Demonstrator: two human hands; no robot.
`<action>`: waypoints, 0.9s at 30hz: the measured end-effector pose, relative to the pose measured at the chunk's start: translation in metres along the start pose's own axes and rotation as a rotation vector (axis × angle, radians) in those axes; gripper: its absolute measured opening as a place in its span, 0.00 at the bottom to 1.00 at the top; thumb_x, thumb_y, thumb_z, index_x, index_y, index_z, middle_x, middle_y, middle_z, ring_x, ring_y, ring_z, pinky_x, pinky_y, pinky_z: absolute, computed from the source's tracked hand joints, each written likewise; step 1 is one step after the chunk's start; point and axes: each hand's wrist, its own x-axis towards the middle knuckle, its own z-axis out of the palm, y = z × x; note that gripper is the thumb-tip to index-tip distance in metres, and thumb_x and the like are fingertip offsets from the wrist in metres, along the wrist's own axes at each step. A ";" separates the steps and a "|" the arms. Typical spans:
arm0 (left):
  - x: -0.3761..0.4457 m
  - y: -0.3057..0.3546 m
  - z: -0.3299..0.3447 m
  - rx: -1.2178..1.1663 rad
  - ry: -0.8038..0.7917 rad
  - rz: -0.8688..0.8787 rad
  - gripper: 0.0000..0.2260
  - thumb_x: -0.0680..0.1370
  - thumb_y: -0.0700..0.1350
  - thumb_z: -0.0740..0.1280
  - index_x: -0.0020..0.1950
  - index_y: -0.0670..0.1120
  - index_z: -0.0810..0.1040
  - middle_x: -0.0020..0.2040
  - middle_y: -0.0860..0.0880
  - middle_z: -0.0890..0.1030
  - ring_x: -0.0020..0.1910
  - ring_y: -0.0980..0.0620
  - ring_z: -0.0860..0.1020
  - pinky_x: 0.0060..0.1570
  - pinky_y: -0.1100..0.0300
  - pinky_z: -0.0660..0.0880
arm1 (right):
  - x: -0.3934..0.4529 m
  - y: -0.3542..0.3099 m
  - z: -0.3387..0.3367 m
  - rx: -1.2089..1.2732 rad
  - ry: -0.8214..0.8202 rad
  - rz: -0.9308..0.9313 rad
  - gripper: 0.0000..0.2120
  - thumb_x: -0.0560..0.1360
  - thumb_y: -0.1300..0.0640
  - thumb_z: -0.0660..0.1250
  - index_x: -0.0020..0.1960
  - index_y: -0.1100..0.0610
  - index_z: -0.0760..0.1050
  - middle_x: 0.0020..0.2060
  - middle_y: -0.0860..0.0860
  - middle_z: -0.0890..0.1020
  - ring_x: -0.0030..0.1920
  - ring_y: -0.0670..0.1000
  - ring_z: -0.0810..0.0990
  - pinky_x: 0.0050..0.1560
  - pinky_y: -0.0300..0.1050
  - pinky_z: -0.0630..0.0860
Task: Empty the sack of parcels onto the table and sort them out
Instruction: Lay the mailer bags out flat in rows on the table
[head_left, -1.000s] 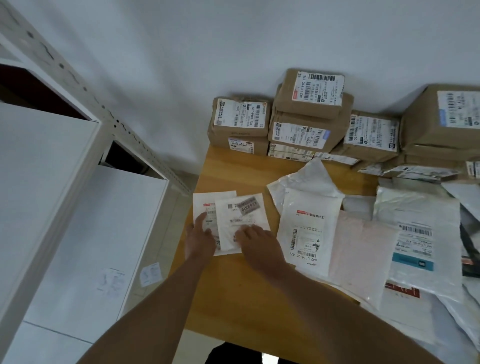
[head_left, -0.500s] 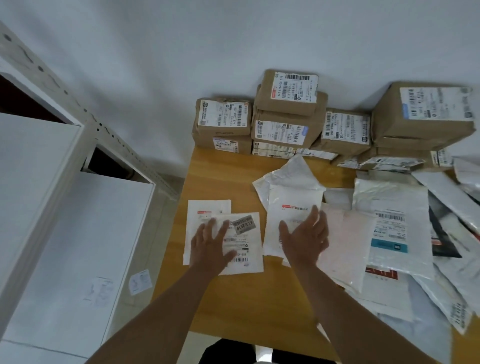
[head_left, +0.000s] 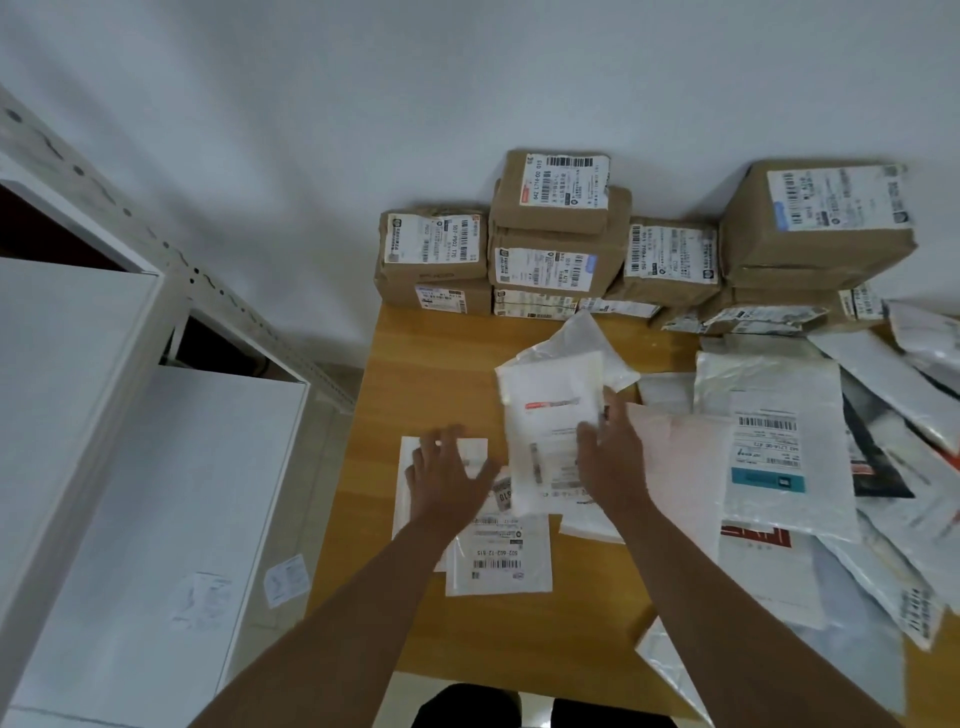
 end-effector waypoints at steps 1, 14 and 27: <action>0.009 0.009 -0.005 -0.272 -0.031 -0.069 0.34 0.72 0.64 0.69 0.73 0.52 0.61 0.69 0.48 0.66 0.66 0.46 0.70 0.60 0.47 0.74 | 0.000 -0.004 -0.001 0.027 -0.094 0.004 0.25 0.79 0.60 0.59 0.75 0.56 0.62 0.59 0.53 0.79 0.52 0.52 0.80 0.50 0.49 0.79; 0.012 -0.014 -0.010 -0.463 0.045 -0.447 0.40 0.76 0.45 0.71 0.80 0.52 0.48 0.75 0.46 0.61 0.69 0.40 0.67 0.61 0.46 0.71 | 0.027 0.039 -0.068 -1.091 -0.308 0.114 0.54 0.70 0.29 0.65 0.79 0.50 0.35 0.79 0.57 0.41 0.78 0.63 0.37 0.74 0.67 0.43; -0.005 0.002 0.019 0.260 -0.021 -0.220 0.32 0.77 0.63 0.60 0.77 0.52 0.56 0.74 0.45 0.57 0.72 0.43 0.60 0.69 0.47 0.60 | 0.038 -0.044 -0.093 -1.350 -0.409 -0.130 0.18 0.76 0.50 0.64 0.65 0.53 0.72 0.57 0.52 0.77 0.60 0.54 0.75 0.64 0.53 0.66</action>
